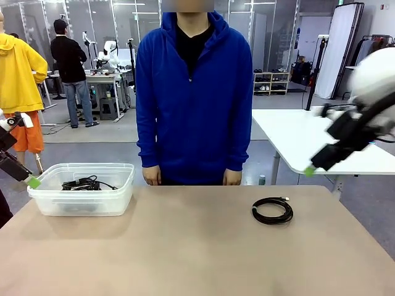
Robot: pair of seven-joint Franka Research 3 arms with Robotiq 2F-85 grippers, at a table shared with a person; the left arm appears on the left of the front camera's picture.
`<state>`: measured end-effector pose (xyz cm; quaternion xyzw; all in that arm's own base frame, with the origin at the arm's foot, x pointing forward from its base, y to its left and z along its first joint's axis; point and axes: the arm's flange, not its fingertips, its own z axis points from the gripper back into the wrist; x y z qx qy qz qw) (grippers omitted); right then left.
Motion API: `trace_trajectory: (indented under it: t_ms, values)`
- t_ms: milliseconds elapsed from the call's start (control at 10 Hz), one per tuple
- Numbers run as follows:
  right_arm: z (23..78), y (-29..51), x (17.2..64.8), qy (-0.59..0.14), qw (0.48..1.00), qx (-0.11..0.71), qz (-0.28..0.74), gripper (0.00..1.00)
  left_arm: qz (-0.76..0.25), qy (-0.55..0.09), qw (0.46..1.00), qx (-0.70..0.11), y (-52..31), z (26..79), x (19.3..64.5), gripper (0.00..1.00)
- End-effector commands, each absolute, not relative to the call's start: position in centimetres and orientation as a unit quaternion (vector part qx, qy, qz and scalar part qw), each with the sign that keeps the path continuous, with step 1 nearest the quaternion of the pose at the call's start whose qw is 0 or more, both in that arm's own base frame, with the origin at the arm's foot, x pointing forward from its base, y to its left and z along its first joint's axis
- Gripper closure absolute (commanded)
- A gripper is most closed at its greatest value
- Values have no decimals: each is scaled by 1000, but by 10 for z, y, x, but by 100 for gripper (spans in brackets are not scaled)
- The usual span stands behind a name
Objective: Organize and store the cables.
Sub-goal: Place the USB Extension Cable into the Organizing box.
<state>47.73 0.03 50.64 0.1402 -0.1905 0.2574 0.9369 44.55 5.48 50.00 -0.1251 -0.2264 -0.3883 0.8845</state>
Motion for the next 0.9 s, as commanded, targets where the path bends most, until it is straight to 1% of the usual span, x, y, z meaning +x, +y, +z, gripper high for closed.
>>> trace_trajectory:
  t_ms: [0,100,200,300,500,600,800]
  values:
    - [514,45,527,-136,970,109,170,0,-388,-226,884,-125,55,500,445,0]
    - [513,60,544,-112,976,92,161,0,-414,-258,866,-115,48,517,419,0]
    - [509,71,557,-91,979,97,153,0,-443,-268,849,-101,43,533,397,0]
    - [503,82,568,-76,983,88,142,0,-470,-267,835,-103,36,543,378,0]
    - [483,103,587,-47,989,70,120,0,-493,-281,818,-93,22,551,347,0]
    - [470,113,594,-32,991,59,115,0,-510,-306,796,-109,21,554,331,0]
    - [438,125,613,-15,996,48,76,0,-531,-324,779,-81,15,554,310,0]
